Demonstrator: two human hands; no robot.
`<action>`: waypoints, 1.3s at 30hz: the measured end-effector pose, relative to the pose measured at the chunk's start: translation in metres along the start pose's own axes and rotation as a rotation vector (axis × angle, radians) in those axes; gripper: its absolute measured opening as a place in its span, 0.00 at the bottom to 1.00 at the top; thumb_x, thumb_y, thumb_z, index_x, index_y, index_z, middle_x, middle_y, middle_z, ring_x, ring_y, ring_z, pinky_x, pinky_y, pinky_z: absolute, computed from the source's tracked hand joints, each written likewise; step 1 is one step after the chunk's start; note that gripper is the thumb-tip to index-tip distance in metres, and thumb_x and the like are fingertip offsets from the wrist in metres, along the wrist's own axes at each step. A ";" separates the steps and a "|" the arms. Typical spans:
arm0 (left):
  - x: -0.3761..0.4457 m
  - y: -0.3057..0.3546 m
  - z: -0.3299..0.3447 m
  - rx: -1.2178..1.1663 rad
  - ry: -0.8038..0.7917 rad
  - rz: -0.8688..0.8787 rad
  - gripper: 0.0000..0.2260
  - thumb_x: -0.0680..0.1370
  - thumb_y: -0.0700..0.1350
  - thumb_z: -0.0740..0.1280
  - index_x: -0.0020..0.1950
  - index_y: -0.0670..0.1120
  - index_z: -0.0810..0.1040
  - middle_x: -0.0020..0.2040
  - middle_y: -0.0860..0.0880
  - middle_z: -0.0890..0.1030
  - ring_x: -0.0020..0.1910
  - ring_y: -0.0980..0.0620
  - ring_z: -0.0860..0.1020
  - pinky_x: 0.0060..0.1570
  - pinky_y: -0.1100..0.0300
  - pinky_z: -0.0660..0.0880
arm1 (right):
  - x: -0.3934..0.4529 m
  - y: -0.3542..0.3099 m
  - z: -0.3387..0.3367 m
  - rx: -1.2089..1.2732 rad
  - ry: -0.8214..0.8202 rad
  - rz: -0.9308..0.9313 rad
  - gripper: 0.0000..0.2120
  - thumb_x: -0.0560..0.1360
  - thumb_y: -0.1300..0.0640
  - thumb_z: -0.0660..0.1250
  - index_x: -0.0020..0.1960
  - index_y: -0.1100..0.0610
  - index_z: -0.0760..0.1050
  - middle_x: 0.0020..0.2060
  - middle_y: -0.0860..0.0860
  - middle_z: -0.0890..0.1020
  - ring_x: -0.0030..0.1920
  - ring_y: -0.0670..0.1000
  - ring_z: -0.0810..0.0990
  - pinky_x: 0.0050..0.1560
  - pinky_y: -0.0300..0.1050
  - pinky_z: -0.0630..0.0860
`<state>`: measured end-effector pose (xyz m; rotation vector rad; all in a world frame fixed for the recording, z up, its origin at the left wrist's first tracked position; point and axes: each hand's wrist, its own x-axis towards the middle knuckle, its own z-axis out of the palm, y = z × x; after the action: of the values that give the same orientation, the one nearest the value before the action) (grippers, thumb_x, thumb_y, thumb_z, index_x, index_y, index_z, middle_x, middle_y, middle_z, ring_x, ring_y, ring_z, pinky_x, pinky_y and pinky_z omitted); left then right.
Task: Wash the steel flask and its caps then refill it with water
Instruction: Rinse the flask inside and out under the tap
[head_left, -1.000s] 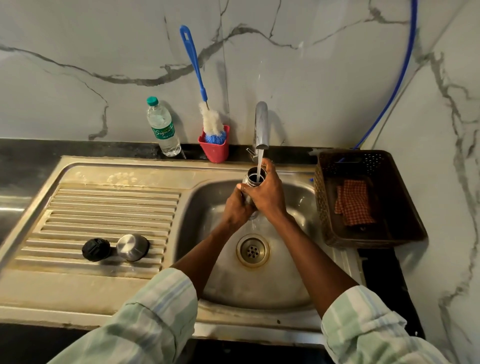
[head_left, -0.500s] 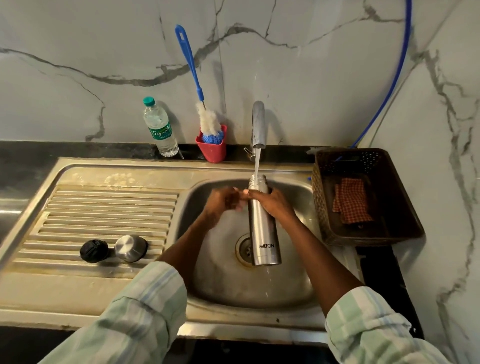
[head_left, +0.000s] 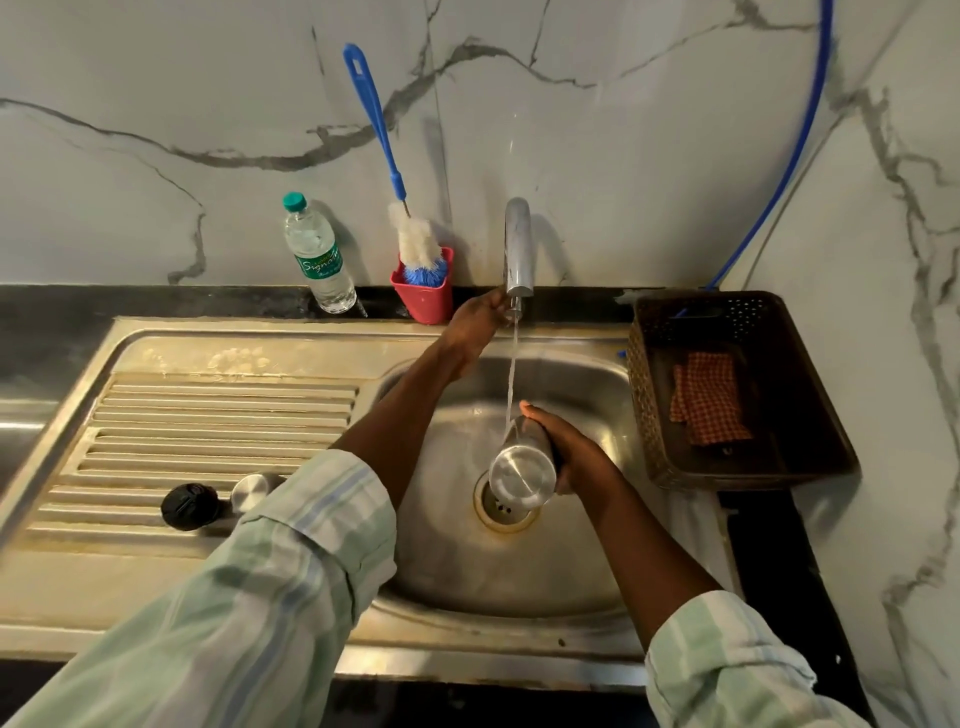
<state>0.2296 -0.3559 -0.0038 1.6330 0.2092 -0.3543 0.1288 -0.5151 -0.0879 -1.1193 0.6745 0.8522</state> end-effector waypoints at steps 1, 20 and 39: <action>0.003 -0.003 -0.002 0.020 -0.026 0.008 0.15 0.82 0.34 0.57 0.65 0.42 0.76 0.60 0.41 0.80 0.53 0.42 0.80 0.73 0.37 0.55 | 0.001 0.000 0.001 -0.004 0.014 0.006 0.38 0.61 0.38 0.80 0.62 0.58 0.77 0.48 0.58 0.85 0.46 0.58 0.85 0.55 0.58 0.80; -0.065 -0.087 -0.009 0.128 0.143 -0.066 0.17 0.76 0.29 0.57 0.46 0.49 0.78 0.50 0.41 0.80 0.49 0.46 0.77 0.50 0.51 0.76 | -0.006 0.023 0.016 0.421 -0.031 0.232 0.23 0.76 0.47 0.63 0.60 0.65 0.76 0.40 0.63 0.82 0.35 0.58 0.84 0.28 0.43 0.81; -0.146 -0.116 -0.020 -0.001 0.063 0.071 0.26 0.70 0.30 0.63 0.66 0.47 0.75 0.58 0.46 0.81 0.60 0.47 0.78 0.55 0.54 0.77 | -0.047 0.040 0.052 0.673 0.007 0.282 0.19 0.79 0.52 0.62 0.57 0.69 0.78 0.44 0.66 0.78 0.37 0.60 0.82 0.26 0.52 0.81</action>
<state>0.0553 -0.3141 -0.0593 1.6478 0.1990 -0.2486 0.0725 -0.4685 -0.0531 -0.4258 1.0438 0.7687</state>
